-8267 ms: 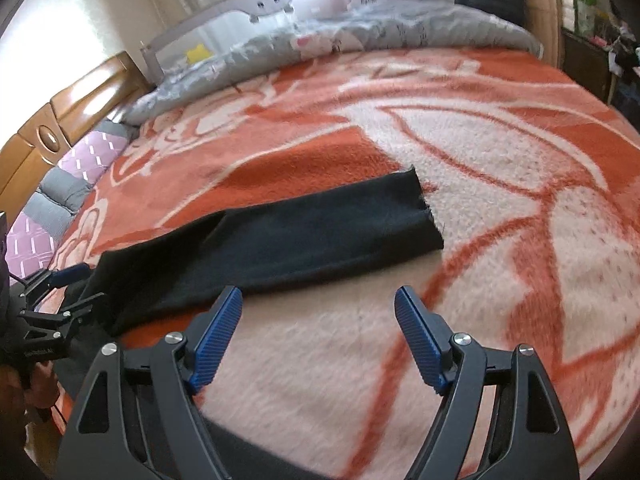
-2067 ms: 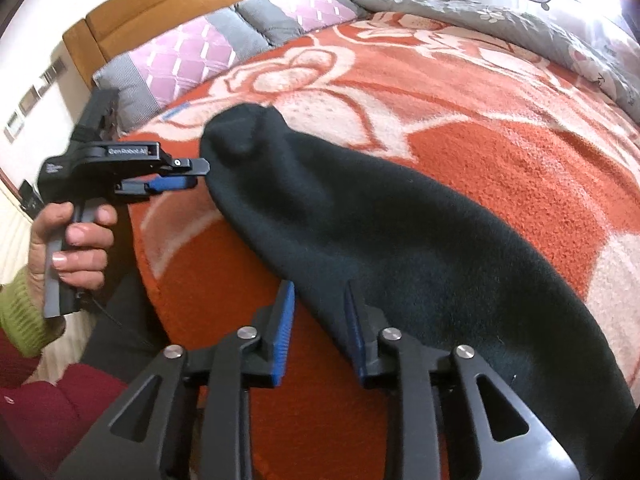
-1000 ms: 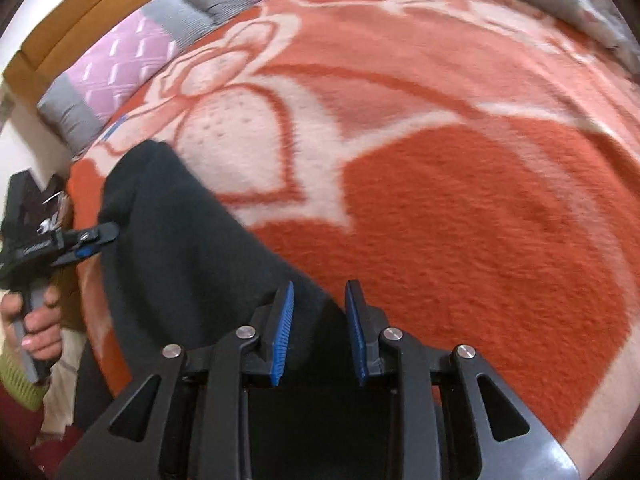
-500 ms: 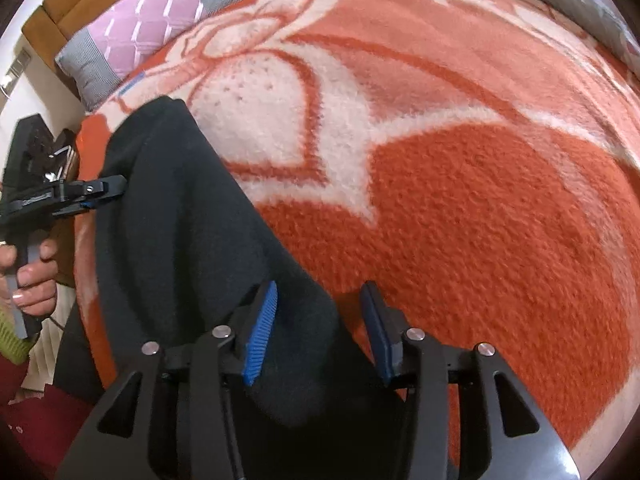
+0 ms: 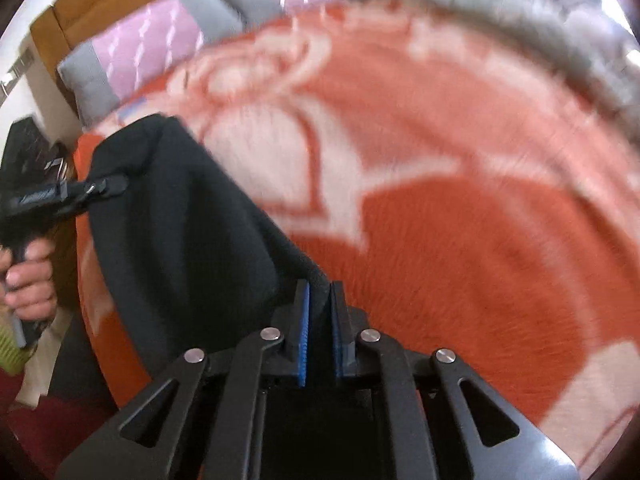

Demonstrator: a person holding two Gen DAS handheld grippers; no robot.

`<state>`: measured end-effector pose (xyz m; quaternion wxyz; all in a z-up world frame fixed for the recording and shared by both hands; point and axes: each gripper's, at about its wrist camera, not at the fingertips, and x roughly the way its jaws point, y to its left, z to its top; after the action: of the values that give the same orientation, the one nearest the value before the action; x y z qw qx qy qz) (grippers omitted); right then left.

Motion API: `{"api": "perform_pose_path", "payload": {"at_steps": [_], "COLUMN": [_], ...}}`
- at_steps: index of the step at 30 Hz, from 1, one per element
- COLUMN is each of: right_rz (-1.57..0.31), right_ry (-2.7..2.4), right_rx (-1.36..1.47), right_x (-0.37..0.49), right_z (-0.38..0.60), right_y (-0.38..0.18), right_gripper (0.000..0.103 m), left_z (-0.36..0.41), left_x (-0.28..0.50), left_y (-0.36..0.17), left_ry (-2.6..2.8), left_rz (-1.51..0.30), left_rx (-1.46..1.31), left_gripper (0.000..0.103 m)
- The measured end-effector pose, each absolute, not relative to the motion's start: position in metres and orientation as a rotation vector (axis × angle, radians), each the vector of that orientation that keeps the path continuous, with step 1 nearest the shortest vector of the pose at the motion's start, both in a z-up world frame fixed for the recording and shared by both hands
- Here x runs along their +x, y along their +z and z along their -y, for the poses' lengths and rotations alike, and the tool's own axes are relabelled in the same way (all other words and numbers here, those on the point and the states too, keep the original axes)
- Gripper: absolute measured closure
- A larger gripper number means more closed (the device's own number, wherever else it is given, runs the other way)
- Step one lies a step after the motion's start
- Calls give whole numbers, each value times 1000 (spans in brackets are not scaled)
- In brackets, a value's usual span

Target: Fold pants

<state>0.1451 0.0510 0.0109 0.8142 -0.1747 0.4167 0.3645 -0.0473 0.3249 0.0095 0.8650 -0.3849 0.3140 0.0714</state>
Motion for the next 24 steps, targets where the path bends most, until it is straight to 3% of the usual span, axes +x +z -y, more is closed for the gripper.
{"api": "perform_pose_path", "payload": {"at_steps": [5,18,21,24], "right_rz": [-800,-851,-873,-870], "right_ry": [695,582,572,560], "right_rx": [-432,-550,-513,-462], "right_x": [141,147,150,147], "right_z": [-56,-97,-93,-83], "right_y": [8,-53,-54,-41], "right_gripper": [94,94,88,74], "left_z": [-312,-330,-327,-329], "left_x": [-62,-24,-21,-28], "left_y": [24,-41,-51,-47], "left_ry": [102,271,295,323], "left_rz": [-637,-858,-898,-903], "left_rx": [-756,-532,-479,-470], "left_gripper": [84,84,79,64]}}
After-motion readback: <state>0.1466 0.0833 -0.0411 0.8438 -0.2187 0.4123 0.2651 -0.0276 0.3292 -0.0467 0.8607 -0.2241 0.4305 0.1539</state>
